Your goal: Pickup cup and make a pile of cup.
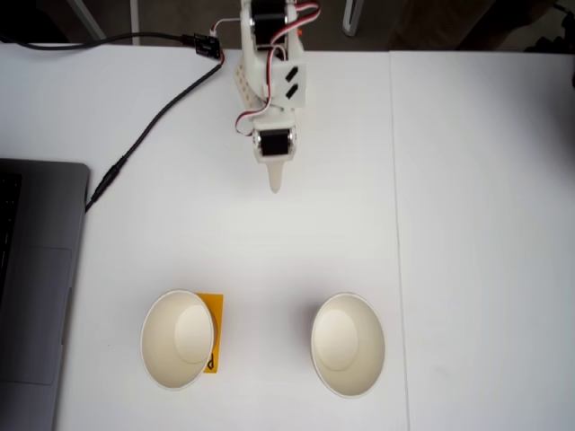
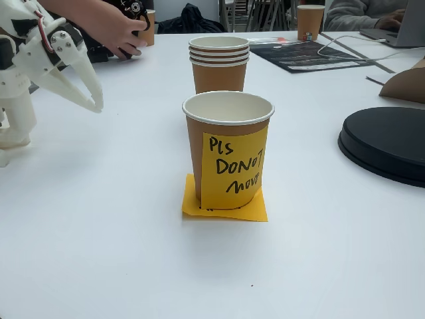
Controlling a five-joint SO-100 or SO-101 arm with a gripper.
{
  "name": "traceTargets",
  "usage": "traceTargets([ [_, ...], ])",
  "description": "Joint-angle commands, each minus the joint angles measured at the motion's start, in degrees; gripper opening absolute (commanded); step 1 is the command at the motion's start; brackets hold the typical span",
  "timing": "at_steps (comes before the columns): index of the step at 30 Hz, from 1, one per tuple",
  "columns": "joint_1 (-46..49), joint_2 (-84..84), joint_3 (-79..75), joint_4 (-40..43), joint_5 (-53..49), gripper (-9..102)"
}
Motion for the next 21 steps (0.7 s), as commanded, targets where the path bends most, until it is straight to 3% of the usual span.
traceTargets([
  [1,-0.8,0.4,-0.4,-1.3,0.0,-7],
  [9,0.6,-2.5,-1.4,-1.4,0.0,-7],
  [21,3.3,-29.0,-24.4,-9.1,0.4,-7],
])
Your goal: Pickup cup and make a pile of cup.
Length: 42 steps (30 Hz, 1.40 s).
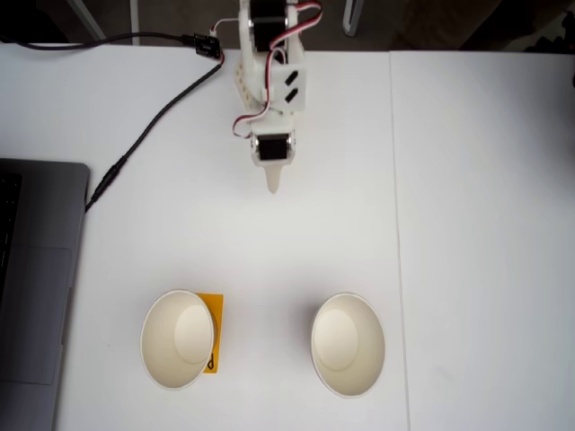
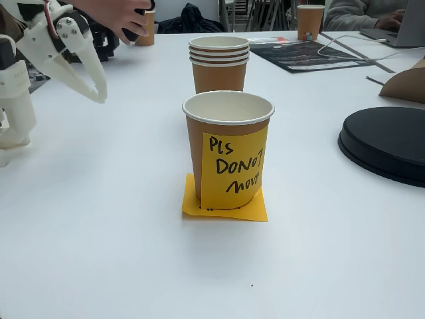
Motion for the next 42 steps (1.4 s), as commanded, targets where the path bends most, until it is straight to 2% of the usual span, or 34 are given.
traceTargets([
  [1,1.1,-10.0,-13.3,-3.8,0.4,-7],
  [15,6.2,-30.1,-40.0,-4.0,-0.4,-6],
  [19,8.3,-33.1,-44.0,-3.8,-0.4,-2],
  [26,12.3,-35.6,-46.2,-3.8,-0.4,15],
  [30,14.5,-37.6,-46.4,-3.8,-0.4,20],
  [42,18.6,-42.5,-46.7,-3.9,0.1,24],
])
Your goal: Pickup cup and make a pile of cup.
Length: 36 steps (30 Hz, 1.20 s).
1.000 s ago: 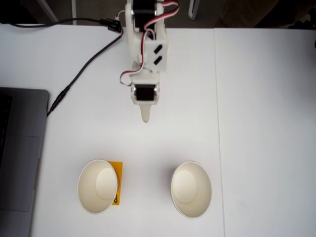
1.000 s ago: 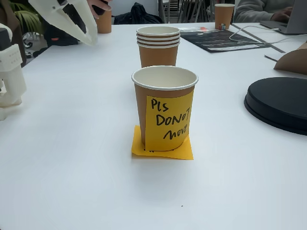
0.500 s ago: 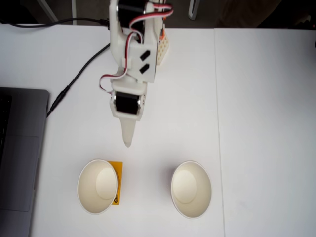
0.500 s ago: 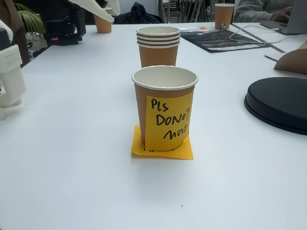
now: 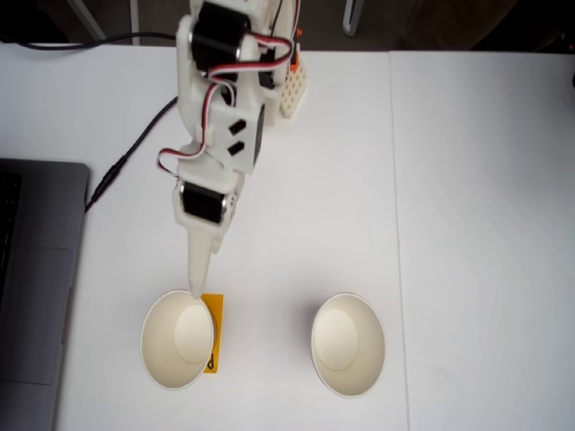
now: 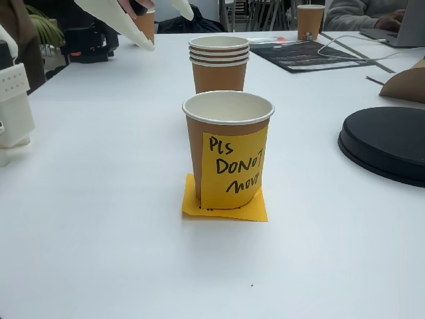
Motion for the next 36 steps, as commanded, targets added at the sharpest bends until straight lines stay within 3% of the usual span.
traceTargets([
  [1,1.4,-0.9,-5.5,-0.9,0.3,24],
  [13,1.6,-8.7,-15.3,-0.9,0.4,23],
  [28,1.6,-12.0,-15.2,-0.7,0.4,23],
  [36,1.5,-13.3,-16.0,4.4,0.5,23],
])
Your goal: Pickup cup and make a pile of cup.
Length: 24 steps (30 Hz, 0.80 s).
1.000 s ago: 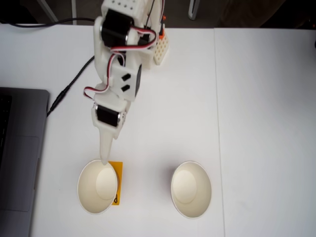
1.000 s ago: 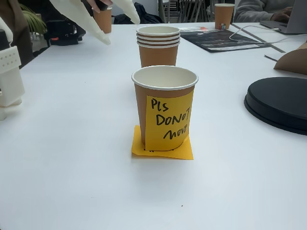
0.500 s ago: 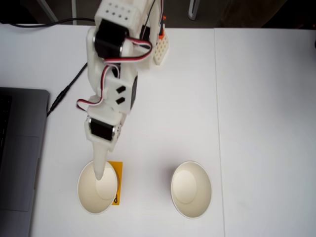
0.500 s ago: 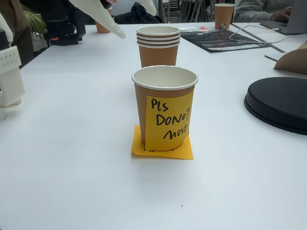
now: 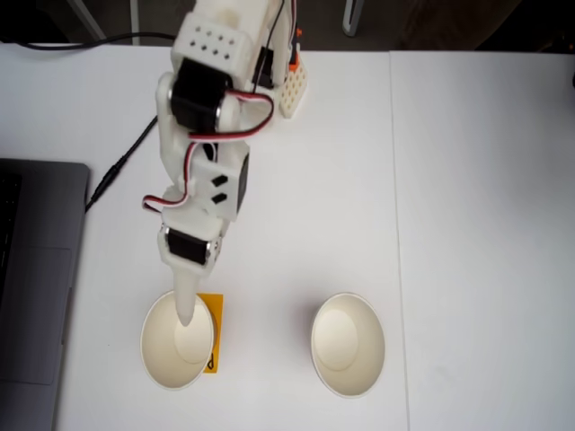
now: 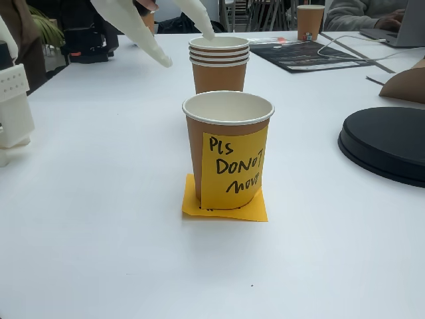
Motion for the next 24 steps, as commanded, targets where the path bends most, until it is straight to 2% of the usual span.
traceTargets([
  [1,0.4,0.4,-5.4,2.0,0.5,23],
  [24,2.5,-4.2,-6.9,2.0,0.5,24],
])
